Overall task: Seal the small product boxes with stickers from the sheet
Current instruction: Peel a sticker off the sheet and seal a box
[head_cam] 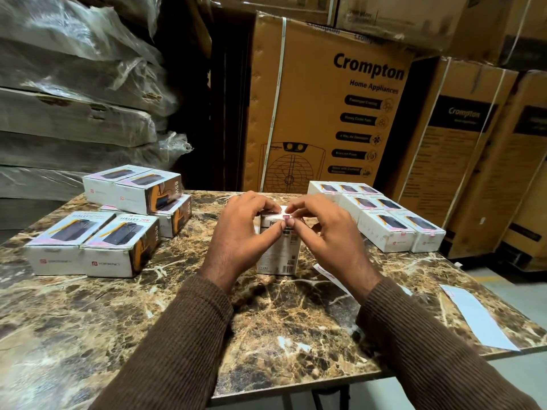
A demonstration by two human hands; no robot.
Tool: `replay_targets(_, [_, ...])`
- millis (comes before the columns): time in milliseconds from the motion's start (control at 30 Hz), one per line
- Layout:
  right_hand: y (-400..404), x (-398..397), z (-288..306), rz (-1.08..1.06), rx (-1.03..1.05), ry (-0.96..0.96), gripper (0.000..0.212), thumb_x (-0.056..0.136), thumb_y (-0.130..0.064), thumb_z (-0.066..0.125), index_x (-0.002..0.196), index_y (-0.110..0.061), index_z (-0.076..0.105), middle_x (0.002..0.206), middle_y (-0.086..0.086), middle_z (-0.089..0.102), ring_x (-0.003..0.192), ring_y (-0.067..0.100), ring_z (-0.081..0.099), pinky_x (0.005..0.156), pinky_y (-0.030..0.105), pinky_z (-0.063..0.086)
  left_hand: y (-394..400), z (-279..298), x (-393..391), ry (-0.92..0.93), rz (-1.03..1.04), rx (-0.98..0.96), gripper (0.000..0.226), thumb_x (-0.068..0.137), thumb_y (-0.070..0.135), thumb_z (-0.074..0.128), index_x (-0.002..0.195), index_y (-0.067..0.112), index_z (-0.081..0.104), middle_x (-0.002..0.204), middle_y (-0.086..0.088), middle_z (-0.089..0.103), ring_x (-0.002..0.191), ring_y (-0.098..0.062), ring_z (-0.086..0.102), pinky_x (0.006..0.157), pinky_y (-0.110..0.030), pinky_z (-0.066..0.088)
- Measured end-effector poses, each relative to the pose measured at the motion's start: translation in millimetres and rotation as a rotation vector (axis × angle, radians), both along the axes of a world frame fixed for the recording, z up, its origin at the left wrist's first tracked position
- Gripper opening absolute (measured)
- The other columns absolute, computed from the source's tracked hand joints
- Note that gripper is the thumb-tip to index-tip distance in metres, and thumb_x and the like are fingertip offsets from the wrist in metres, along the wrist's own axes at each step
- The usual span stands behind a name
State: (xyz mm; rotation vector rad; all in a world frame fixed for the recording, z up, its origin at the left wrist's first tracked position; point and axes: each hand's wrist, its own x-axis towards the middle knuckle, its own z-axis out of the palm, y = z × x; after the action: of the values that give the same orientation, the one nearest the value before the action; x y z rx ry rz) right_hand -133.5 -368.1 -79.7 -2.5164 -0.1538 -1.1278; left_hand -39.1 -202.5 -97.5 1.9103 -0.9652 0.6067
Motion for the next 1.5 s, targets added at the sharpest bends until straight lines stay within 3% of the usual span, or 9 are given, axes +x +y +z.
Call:
replay_targets(267, [2, 4, -5, -0.034, 0.005, -0.04, 0.017, 0.098, -0.03, 0.068, 0.109, -0.021, 0.078, 0.099, -0.009, 0.064, 0.093, 0.01, 0.061, 0.073, 0.037, 0.059, 0, 0, -1, 0.048, -0.024, -0.01, 0.045, 0.09, 0.037, 0.078, 0.13, 0.027, 0.06, 0.119, 0.011, 0.062, 0.109, -0.003, 0.054, 0.087, -0.015, 0.04])
replay_targets(400, [5, 3, -9, -0.072, -0.001, -0.085, 0.015, 0.099, -0.026, 0.069, 0.11, -0.02, 0.077, 0.099, -0.009, 0.066, 0.09, 0.007, 0.06, 0.071, 0.018, 0.049, 0, 0, -1, 0.045, -0.027, -0.015, 0.046, 0.09, 0.038, 0.078, 0.131, 0.027, 0.059, 0.119, 0.012, 0.062, 0.109, -0.004, 0.055, 0.088, -0.017, 0.043])
replay_targets(467, [7, 3, -12, -0.087, 0.004, -0.098, 0.013, 0.099, -0.023, 0.068, 0.109, -0.02, 0.075, 0.101, -0.009, 0.067, 0.094, 0.007, 0.061, 0.076, 0.015, 0.045, 0, -2, 0, 0.045, -0.025, -0.021, 0.046, 0.09, 0.037, 0.078, 0.131, 0.028, 0.058, 0.118, 0.012, 0.062, 0.11, -0.004, 0.056, 0.09, -0.024, 0.046])
replay_targets(600, [15, 6, -16, -0.094, 0.03, -0.138, 0.007, 0.098, -0.02, 0.065, 0.099, -0.02, 0.072, 0.096, -0.008, 0.065, 0.091, 0.012, 0.06, 0.077, 0.029, 0.052, -1, -3, 1, 0.048, -0.011, -0.023, 0.048, 0.09, 0.036, 0.078, 0.133, 0.029, 0.056, 0.117, 0.013, 0.061, 0.11, -0.005, 0.056, 0.093, -0.03, 0.049])
replay_targets(700, [17, 8, -19, -0.094, 0.083, -0.168, 0.009, 0.095, -0.018, 0.063, 0.097, -0.021, 0.071, 0.095, -0.01, 0.065, 0.091, 0.01, 0.06, 0.077, 0.032, 0.054, -1, -4, 2, 0.048, -0.021, -0.034, 0.049, 0.09, 0.037, 0.079, 0.133, 0.03, 0.056, 0.115, 0.015, 0.062, 0.111, -0.006, 0.057, 0.095, -0.035, 0.052])
replay_targets(967, [17, 11, -22, -0.071, 0.16, -0.18, 0.011, 0.098, -0.023, 0.066, 0.103, -0.02, 0.076, 0.102, -0.012, 0.066, 0.098, 0.008, 0.06, 0.079, 0.021, 0.047, 0, -4, 2, 0.047, -0.032, -0.051, 0.048, 0.091, 0.037, 0.078, 0.133, 0.03, 0.057, 0.115, 0.014, 0.063, 0.11, -0.005, 0.058, 0.095, -0.036, 0.054])
replay_targets(1167, [11, 11, -29, 0.028, 0.276, -0.189, 0.014, 0.098, -0.015, 0.069, 0.11, -0.019, 0.075, 0.107, -0.015, 0.066, 0.106, 0.004, 0.062, 0.084, 0.037, 0.059, 0, -4, 2, 0.048, -0.027, -0.043, 0.048, 0.091, 0.039, 0.078, 0.133, 0.032, 0.056, 0.115, 0.016, 0.064, 0.112, -0.007, 0.058, 0.096, -0.04, 0.053])
replay_targets(1500, [9, 17, -32, 0.111, 0.33, -0.144, 0.013, 0.1, -0.02, 0.068, 0.109, -0.023, 0.077, 0.106, -0.015, 0.059, 0.108, 0.015, 0.059, 0.081, 0.05, 0.057, 1, -5, 3, 0.047, -0.033, -0.011, 0.053, 0.087, 0.032, 0.077, 0.136, 0.029, 0.056, 0.121, 0.014, 0.063, 0.115, -0.007, 0.056, 0.099, -0.036, 0.05])
